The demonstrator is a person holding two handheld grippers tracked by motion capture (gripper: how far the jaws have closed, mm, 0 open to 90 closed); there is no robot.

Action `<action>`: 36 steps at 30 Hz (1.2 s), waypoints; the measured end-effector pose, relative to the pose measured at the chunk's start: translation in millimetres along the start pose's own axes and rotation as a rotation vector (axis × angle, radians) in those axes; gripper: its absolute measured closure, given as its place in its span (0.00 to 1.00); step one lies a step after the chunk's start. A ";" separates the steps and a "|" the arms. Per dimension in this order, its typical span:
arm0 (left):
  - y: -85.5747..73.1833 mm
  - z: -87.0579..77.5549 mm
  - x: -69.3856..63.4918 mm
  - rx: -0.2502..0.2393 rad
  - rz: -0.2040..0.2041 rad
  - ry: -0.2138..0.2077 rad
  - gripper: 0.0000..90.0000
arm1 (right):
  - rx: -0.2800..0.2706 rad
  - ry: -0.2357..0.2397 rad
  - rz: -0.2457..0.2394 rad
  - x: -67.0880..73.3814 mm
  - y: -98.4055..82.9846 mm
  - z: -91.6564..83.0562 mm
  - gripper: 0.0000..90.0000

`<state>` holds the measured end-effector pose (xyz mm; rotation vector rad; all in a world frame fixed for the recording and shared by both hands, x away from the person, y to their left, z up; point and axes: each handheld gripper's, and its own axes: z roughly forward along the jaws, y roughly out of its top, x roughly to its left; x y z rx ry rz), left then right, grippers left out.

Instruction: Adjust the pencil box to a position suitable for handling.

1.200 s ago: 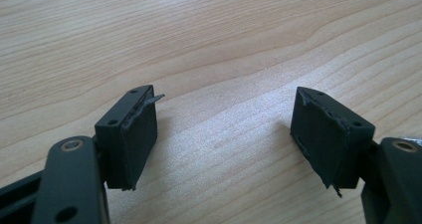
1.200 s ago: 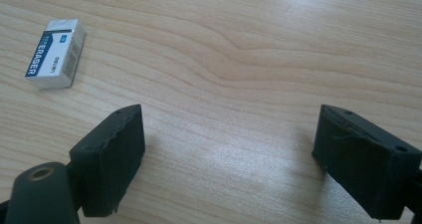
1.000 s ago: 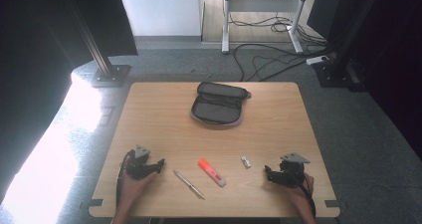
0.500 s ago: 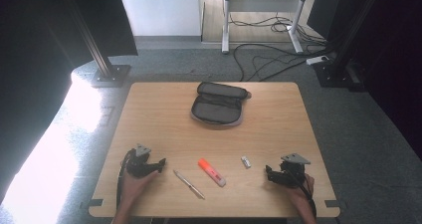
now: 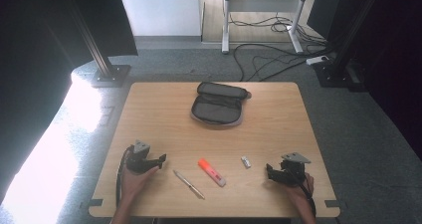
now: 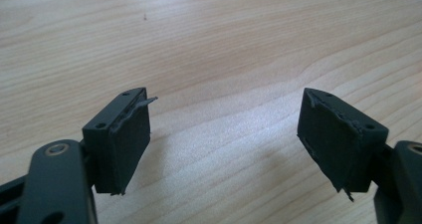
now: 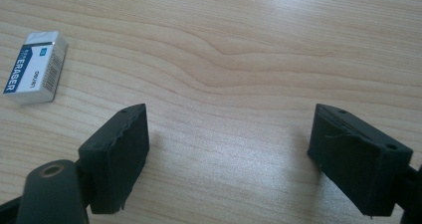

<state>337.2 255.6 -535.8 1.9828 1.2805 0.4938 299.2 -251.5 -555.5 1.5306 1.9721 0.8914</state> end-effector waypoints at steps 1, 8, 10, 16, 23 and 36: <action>1.3 -0.4 0.3 0.000 0.000 0.001 0.25 | 0.000 0.000 0.000 0.0 0.0 0.0 0.17; 17.5 -3.6 -4.8 -0.024 -0.014 -0.004 0.28 | 0.000 0.001 0.001 0.0 -0.1 -0.1 0.17; 22.4 -3.3 -5.8 -0.022 -0.006 -0.003 0.29 | 0.000 0.001 0.001 0.0 -0.1 -0.1 0.17; 33.8 0.1 -6.1 -0.033 -0.006 -0.010 0.31 | -0.004 -0.002 0.001 -0.4 -1.2 -1.4 0.19; 48.1 2.5 -6.9 -0.052 0.018 -0.017 0.33 | -0.003 -0.004 0.004 -0.5 -1.9 -2.4 0.20; 67.6 15.3 -6.3 -0.064 0.021 -0.028 0.33 | -0.006 -0.007 0.006 -0.4 -2.3 -2.7 0.21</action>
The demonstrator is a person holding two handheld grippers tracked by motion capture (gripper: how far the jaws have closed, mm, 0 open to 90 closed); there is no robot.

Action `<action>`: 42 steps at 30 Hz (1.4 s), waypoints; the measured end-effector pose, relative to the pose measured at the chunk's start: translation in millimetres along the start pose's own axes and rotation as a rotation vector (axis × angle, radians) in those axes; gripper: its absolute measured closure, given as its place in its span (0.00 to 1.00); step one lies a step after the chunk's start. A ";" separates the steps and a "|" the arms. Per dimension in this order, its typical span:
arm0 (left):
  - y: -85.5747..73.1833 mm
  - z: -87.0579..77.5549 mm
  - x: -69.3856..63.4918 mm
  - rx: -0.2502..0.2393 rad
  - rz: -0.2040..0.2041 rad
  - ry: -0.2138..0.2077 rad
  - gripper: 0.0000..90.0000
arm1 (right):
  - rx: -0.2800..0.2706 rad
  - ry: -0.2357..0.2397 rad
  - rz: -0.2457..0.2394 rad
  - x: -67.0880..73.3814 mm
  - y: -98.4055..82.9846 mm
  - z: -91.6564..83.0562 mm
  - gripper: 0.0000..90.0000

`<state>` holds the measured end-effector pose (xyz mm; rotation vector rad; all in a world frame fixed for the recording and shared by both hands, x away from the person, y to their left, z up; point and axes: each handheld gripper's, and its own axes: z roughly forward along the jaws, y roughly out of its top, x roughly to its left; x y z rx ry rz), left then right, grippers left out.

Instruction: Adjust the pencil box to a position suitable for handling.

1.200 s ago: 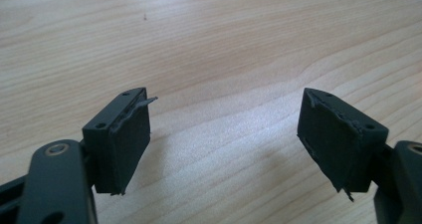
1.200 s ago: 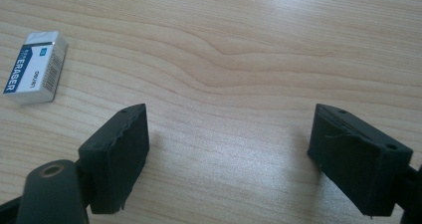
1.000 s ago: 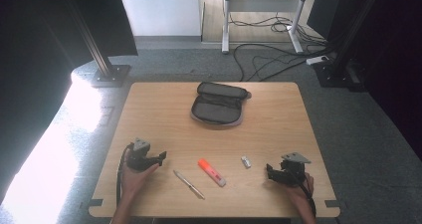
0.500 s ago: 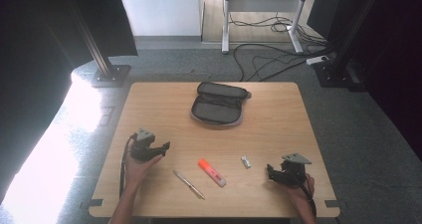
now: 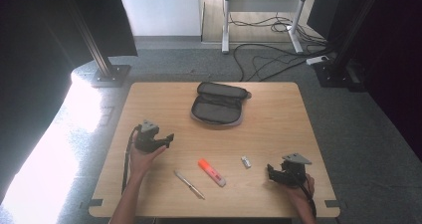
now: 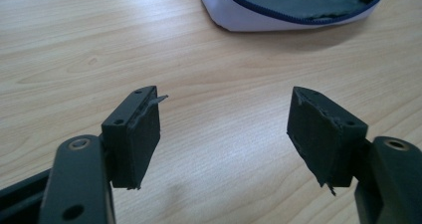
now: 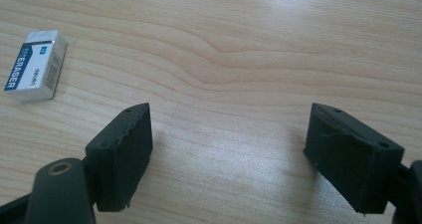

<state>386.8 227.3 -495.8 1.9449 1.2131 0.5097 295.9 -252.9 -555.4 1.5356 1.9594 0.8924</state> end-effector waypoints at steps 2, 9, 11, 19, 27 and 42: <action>0.6 3.6 1.2 0.005 -0.006 -0.002 0.33 | -0.002 -0.002 0.002 0.1 -0.3 -0.3 0.21; 6.6 13.5 1.5 -0.001 -0.023 -0.017 0.34 | -0.003 -0.004 0.003 0.0 -0.4 -0.4 0.21; 8.7 16.8 1.6 0.006 -0.019 -0.019 0.34 | -0.003 -0.004 0.003 0.0 -0.4 -0.4 0.21; 18.0 28.3 2.1 0.001 -0.058 -0.028 0.36 | -0.003 -0.004 0.002 0.0 -0.4 -0.4 0.22; 29.1 38.9 3.1 -0.010 -0.093 -0.059 0.38 | -0.004 -0.006 0.003 0.0 -0.4 -0.5 0.22; 37.2 43.8 0.5 0.005 -0.093 -0.076 0.37 | -0.004 -0.006 0.004 0.0 -0.5 -0.5 0.22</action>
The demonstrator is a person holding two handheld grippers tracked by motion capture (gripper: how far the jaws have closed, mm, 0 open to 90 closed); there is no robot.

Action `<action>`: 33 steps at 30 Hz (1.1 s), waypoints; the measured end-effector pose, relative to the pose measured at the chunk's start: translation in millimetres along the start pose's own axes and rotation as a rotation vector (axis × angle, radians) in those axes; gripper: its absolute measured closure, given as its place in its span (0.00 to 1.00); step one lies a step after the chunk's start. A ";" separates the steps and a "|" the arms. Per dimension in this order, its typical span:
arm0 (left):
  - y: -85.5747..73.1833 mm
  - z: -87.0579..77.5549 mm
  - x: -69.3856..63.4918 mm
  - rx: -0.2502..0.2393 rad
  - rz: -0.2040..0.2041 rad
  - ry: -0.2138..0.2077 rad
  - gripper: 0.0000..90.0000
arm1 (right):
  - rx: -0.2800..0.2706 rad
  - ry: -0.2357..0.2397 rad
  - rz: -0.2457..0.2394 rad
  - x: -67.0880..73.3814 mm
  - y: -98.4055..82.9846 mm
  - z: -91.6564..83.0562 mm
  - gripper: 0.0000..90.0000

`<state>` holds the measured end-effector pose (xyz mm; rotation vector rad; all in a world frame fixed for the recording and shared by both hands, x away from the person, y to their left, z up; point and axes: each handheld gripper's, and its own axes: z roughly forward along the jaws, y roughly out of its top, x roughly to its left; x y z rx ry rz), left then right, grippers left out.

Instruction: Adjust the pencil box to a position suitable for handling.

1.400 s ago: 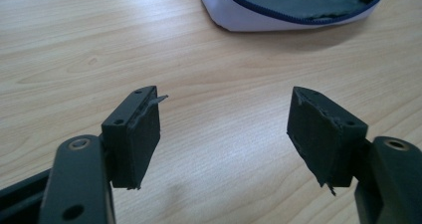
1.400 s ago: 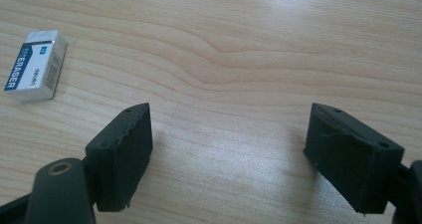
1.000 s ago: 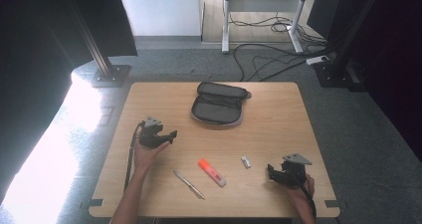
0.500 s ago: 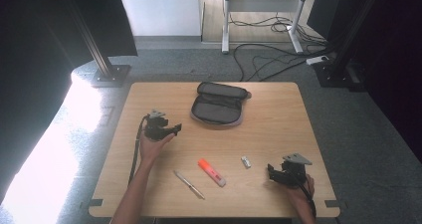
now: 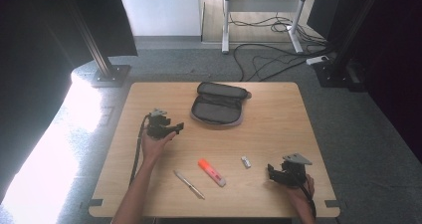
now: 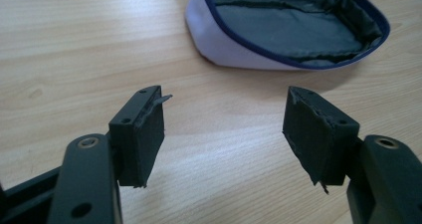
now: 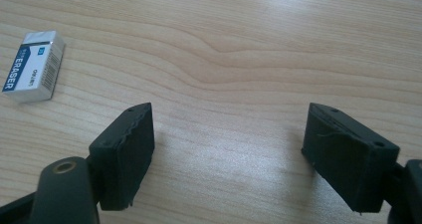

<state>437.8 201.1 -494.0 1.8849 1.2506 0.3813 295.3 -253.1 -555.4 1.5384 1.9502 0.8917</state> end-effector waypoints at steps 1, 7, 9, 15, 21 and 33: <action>3.0 -0.2 -1.3 -0.003 0.006 0.003 0.37 | 0.000 0.000 0.000 0.0 0.0 0.0 0.22; 16.7 3.8 -8.4 -0.006 0.006 -0.016 0.37 | 0.000 0.000 0.000 -0.1 0.0 0.0 0.22; 22.1 5.1 -12.6 0.003 0.015 -0.024 0.36 | 0.000 0.000 0.000 -0.1 -0.1 0.0 0.22; 33.3 13.5 -19.2 0.013 0.025 -0.015 0.37 | 0.000 0.000 0.000 -0.1 -0.1 -0.1 0.22; 37.2 25.5 -20.8 0.012 0.031 -0.004 0.38 | 0.000 0.000 0.000 -0.1 -0.1 -0.1 0.22; 33.0 45.3 -12.5 0.038 0.006 0.008 0.38 | 0.000 -0.001 0.000 0.0 0.0 0.0 0.22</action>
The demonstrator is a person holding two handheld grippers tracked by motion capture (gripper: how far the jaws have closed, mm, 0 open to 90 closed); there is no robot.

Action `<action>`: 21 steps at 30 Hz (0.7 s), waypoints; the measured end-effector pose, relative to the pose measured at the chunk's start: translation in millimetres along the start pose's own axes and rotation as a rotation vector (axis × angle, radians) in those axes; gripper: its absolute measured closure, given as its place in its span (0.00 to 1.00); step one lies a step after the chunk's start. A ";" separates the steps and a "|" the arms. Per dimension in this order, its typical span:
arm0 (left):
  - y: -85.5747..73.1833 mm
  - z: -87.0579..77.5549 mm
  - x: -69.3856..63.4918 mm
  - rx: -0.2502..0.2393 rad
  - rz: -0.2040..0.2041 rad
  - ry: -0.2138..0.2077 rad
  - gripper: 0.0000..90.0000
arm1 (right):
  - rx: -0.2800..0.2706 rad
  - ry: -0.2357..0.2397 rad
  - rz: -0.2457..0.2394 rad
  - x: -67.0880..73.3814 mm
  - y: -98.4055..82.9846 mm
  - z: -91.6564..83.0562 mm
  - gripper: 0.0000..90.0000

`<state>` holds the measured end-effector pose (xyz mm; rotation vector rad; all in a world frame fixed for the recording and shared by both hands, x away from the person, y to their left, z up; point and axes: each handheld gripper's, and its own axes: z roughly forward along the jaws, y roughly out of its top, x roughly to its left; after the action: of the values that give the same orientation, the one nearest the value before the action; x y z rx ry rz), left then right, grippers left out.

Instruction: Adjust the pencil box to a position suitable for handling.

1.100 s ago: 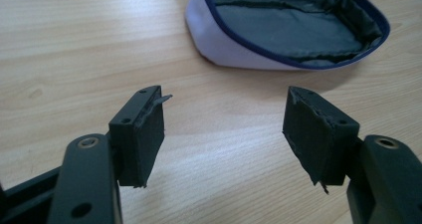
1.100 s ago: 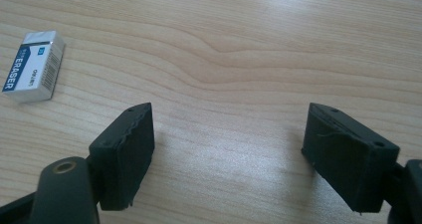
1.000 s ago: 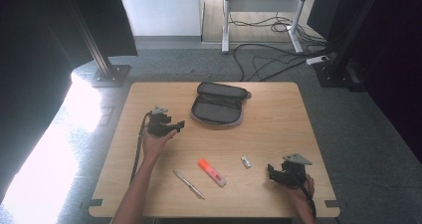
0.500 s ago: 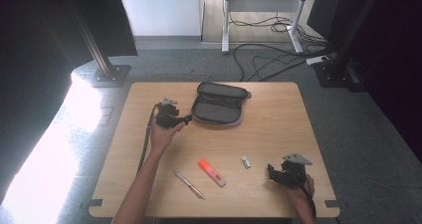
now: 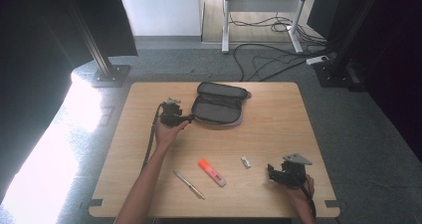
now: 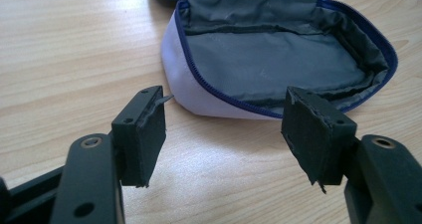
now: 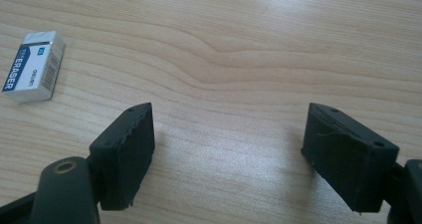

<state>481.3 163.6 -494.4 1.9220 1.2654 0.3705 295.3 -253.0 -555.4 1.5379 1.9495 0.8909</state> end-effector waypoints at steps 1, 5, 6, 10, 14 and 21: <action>0.0 0.5 0.4 0.000 0.003 0.005 0.38 | 0.000 -0.001 0.000 0.1 0.0 0.0 0.22; 2.3 3.2 2.8 0.020 -0.009 -0.007 0.38 | 0.000 -0.003 0.000 0.1 0.0 0.0 0.22; 4.1 4.0 2.3 0.025 -0.002 -0.004 0.37 | 0.000 -0.003 0.000 0.1 -0.1 0.0 0.22; 14.5 6.3 -3.9 0.020 0.012 -0.006 0.37 | 0.001 -0.005 0.000 -0.1 -0.1 -0.1 0.22; 23.3 16.4 -8.3 0.029 0.016 -0.012 0.37 | 0.002 -0.012 0.004 0.7 -0.4 -0.6 0.23; 24.6 35.9 -0.7 0.044 0.007 0.016 0.45 | 0.002 -0.010 0.008 1.1 -0.9 -1.2 0.23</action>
<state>518.8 142.1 -499.1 1.9643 1.2867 0.3650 293.6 -252.3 -555.3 1.5490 1.9390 0.8836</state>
